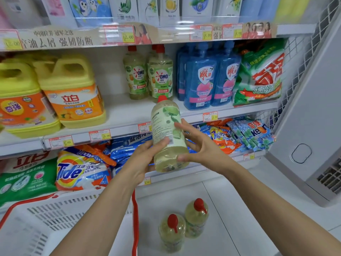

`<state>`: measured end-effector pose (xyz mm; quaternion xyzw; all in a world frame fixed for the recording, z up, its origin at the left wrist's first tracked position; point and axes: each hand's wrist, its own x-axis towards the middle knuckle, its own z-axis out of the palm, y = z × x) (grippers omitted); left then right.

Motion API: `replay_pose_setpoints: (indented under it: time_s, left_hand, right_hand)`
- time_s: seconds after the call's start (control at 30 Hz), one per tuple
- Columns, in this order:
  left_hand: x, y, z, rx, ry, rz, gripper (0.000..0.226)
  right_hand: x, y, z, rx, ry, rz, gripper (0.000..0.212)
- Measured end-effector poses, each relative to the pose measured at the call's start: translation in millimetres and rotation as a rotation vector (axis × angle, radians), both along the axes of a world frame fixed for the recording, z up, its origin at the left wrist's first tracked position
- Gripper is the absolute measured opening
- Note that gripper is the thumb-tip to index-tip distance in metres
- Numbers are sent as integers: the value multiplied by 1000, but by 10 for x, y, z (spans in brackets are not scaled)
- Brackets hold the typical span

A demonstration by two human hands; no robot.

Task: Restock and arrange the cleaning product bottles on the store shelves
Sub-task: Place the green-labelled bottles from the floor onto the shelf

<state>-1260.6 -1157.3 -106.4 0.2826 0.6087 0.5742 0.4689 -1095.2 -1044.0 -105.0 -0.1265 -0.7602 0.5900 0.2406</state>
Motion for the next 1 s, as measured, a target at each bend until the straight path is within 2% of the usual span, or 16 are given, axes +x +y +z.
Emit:
replay_pose_setpoints:
  time_s: [0.03,0.1,0.17,0.3,0.4,0.5,0.63,0.73,0.8,0.87,0.93,1.0]
  left_hand:
    - [-2,-7,-28,15,-23,20,67]
    - [-25,-22,-71,65,-97,32,63]
    - [-45,-14,-107,110,-153,-7,53]
    - [-16,-12,-183,100,-83,-121,68]
    - [-22,-45,-150,70,93,-207,59]
    - [-132,-25,-79,67,272,-141,72]
    - [-133,30,12,119,251,-48,56]
    - [-74,122,-28,97,205,174,63]
    - [-84,166,-120,81,298,229,70]
    - [-110,160,-204,75,334,282,63]
    - [-128,131,-249,123,347,282,53]
    - [-121,106,-274,162,407,203,57]
  right_hand:
    - [8,11,21,-32,19,-3,78]
    - [-36,49,26,-119,82,-151,67]
    - [-136,110,-4,-273,82,-266,69]
    - [-242,130,-128,-584,13,-54,67]
    - [-241,115,-144,-711,101,-32,60]
    - [-274,158,-247,-625,130,-137,55]
    - [-323,136,-406,-413,55,-259,79]
    - [-381,-15,-511,-154,-18,-292,82]
    - [-408,-49,-564,-29,-62,-274,82]
    - [-378,-2,-529,-22,-103,-235,74]
    - [-319,75,-455,-99,-140,-141,63]
    - [-284,145,-450,-112,-166,-45,62]
